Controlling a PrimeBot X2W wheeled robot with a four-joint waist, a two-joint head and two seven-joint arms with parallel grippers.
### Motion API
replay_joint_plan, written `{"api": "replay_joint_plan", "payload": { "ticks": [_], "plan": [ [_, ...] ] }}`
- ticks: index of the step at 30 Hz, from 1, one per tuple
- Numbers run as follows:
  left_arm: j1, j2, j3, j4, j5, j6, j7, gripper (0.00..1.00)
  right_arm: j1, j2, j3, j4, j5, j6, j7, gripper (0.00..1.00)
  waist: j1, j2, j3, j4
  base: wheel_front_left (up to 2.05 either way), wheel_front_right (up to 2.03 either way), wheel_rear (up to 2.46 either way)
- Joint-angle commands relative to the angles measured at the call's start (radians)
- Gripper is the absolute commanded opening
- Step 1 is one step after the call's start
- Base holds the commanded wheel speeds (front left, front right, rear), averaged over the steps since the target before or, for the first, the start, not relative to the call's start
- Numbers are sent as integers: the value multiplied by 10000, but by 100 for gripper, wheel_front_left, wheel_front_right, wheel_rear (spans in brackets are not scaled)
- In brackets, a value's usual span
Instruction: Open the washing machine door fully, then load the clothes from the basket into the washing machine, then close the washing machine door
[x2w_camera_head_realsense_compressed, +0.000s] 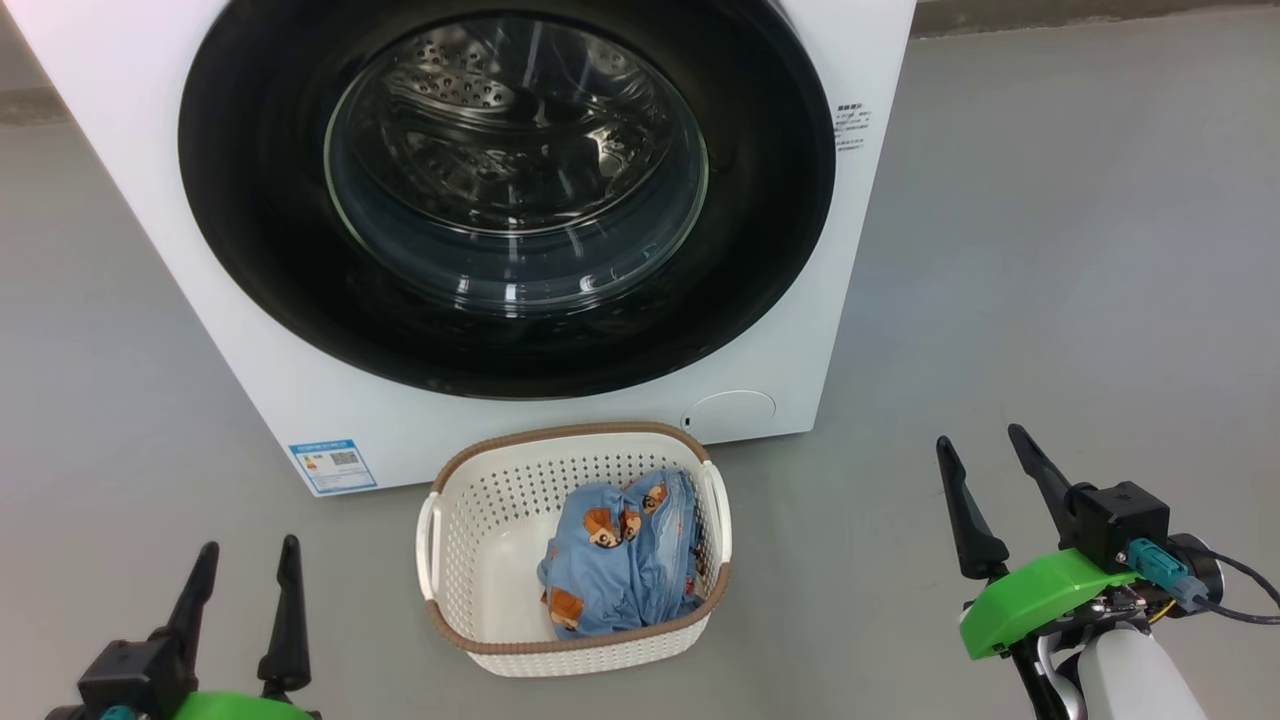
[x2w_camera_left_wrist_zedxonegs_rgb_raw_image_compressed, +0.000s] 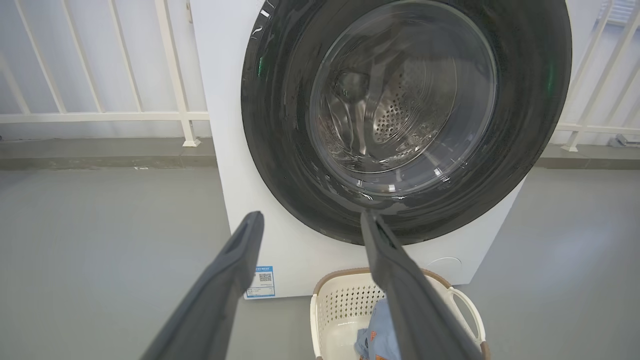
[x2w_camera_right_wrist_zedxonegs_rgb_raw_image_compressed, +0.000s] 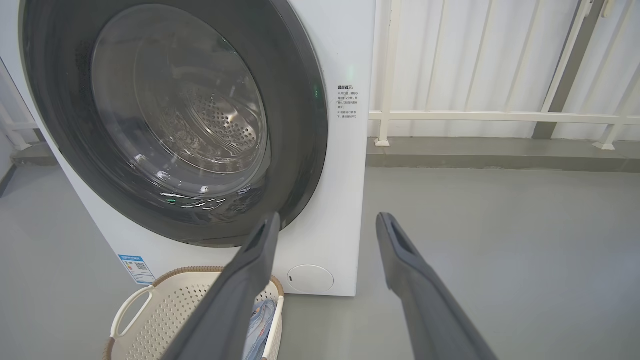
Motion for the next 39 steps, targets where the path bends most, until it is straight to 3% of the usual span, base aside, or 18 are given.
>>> {"api": "replay_joint_plan", "payload": {
  "ticks": [1, 39],
  "plan": [
    [-464, 111, 399, -277, -170, -4, -95, 100, -250, 54, 272, -196, 59, -13, -122, 100, 0, 0, -9, 3, 0, 0, 0],
    [-525, 250, 366, -138, -366, -30, -95, 100, -254, 56, 305, -354, 304, -13, -122, 100, 0, 0, 91, 77, 4, 4, -9]
  ]
}}
